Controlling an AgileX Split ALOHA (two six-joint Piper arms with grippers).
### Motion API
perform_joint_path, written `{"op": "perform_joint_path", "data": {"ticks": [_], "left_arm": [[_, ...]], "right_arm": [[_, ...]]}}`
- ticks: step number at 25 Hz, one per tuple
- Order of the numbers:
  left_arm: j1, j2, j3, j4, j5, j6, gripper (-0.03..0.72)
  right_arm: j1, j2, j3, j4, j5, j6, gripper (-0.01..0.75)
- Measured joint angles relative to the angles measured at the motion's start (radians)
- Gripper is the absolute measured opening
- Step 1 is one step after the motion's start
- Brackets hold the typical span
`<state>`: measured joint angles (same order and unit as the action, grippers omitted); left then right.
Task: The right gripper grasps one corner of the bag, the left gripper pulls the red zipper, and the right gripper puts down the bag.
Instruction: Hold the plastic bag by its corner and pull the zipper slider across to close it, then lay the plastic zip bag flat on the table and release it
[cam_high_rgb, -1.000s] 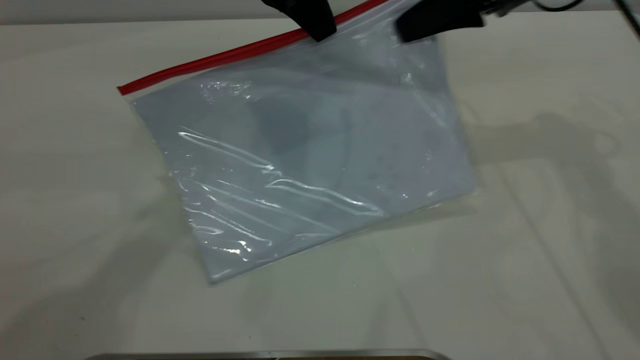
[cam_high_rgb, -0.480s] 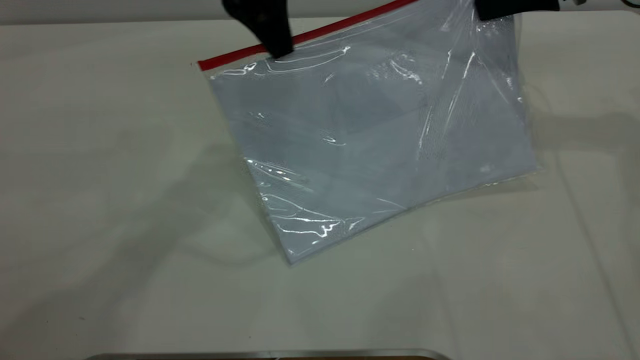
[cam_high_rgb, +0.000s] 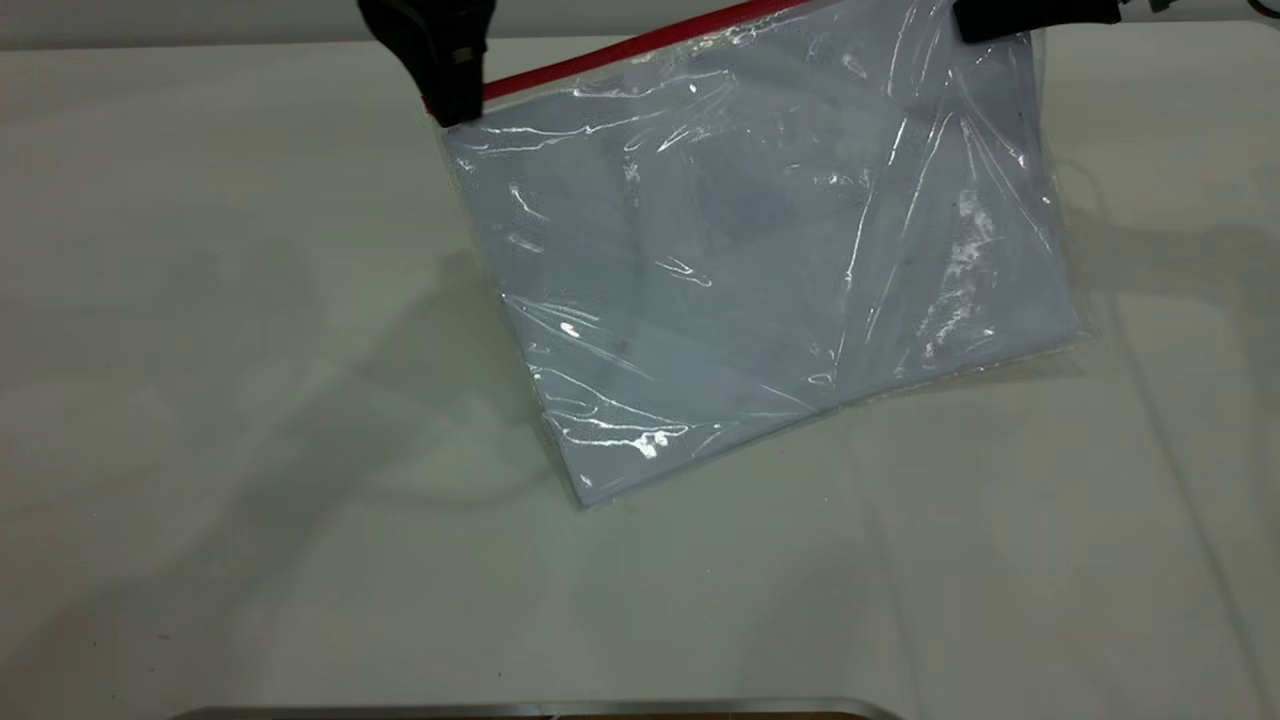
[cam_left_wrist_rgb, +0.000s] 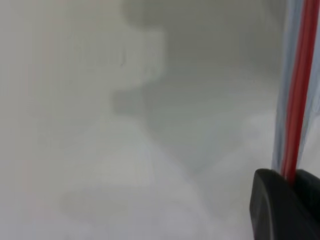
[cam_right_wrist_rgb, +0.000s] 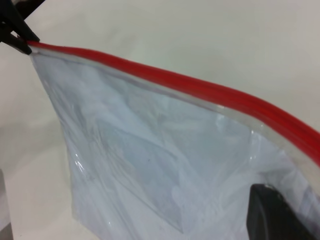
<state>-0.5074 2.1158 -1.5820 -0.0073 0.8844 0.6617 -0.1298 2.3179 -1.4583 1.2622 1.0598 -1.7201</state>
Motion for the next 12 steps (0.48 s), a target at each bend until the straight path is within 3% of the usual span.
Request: {"op": "perform_joint_path", "data": {"ticks": [7, 9, 12], "left_arm": [[-0.002, 0.0, 0.0, 0.007, -0.007, -0.007, 0.056], [-0.002, 0.0, 0.0, 0.007, -0.008, -0.007, 0.068], [-0.002, 0.0, 0.0, 0.014, -0.001, -0.007, 0.117]], "right_arm": [[0.0, 0.0, 0.0, 0.002, -0.012, 0.014, 0.063], [0.0, 0.0, 0.0, 0.002, -0.02, 0.02, 0.108], [0.0, 0.0, 0.0, 0.002, -0.034, 0.029, 0.251]]}}
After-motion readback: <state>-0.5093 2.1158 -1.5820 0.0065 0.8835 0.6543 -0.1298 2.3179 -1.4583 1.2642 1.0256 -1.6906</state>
